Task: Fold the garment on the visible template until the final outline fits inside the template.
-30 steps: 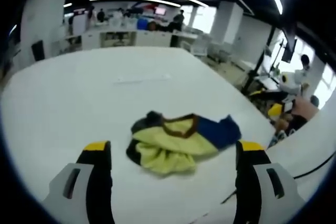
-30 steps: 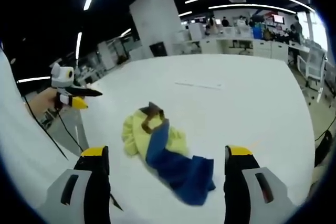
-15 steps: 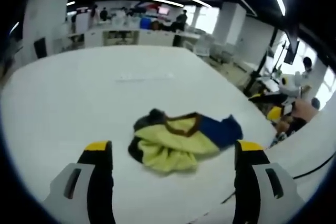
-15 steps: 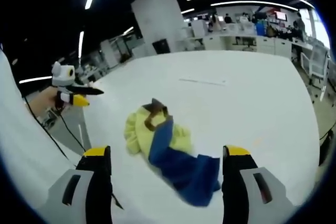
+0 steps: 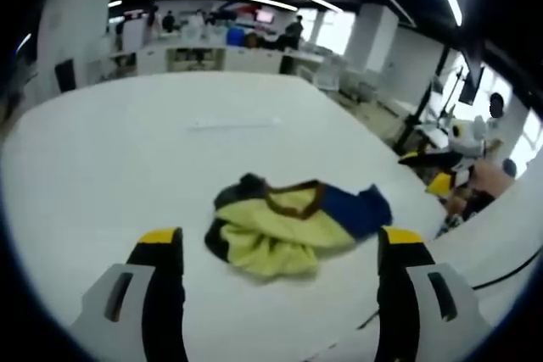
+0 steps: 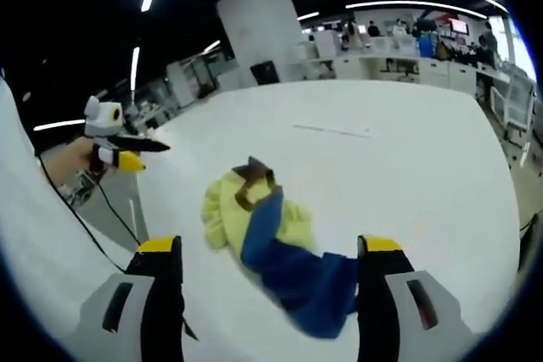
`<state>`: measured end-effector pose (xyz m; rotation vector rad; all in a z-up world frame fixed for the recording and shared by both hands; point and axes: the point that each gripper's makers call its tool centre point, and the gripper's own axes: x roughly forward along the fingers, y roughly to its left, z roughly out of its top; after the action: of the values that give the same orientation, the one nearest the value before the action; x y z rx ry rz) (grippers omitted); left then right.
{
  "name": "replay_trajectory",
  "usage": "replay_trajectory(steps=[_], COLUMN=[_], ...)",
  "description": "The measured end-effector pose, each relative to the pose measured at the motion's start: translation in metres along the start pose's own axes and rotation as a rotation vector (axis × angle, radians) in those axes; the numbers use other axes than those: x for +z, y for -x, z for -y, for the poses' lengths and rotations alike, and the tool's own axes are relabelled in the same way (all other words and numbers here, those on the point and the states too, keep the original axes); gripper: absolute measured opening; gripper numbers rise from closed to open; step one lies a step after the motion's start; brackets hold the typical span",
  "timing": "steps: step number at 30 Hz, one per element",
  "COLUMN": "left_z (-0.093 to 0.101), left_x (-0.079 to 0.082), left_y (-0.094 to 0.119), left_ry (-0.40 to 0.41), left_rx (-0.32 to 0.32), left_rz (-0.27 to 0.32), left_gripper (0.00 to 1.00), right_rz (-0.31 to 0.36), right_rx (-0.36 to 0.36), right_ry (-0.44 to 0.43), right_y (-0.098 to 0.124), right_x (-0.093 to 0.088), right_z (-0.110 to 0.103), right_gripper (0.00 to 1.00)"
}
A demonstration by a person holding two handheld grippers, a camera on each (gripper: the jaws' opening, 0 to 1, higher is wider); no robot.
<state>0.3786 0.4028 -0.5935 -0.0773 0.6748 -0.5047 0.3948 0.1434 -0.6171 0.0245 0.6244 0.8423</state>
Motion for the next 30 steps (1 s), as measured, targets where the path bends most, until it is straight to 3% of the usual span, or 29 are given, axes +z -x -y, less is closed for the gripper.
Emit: replay_trajectory(steps=[12, 18, 30], left_z=[-0.004, -0.003, -0.004], left_x=[-0.001, -0.005, -0.011], left_y=[-0.002, -0.005, -0.008], left_ry=[-0.018, -0.045, -0.040], left_rx=[0.023, 0.023, 0.013], left_rz=[0.000, -0.015, -0.023], left_gripper=[0.85, 0.83, 0.79], right_rz=[-0.021, 0.002, -0.016], right_rx=[0.031, 0.032, 0.030], right_ry=[0.022, 0.029, 0.027], right_y=[-0.022, -0.032, -0.042], right_x=[0.002, 0.005, -0.004], right_z=[-0.001, -0.004, -0.006], right_gripper=[0.81, 0.74, 0.66])
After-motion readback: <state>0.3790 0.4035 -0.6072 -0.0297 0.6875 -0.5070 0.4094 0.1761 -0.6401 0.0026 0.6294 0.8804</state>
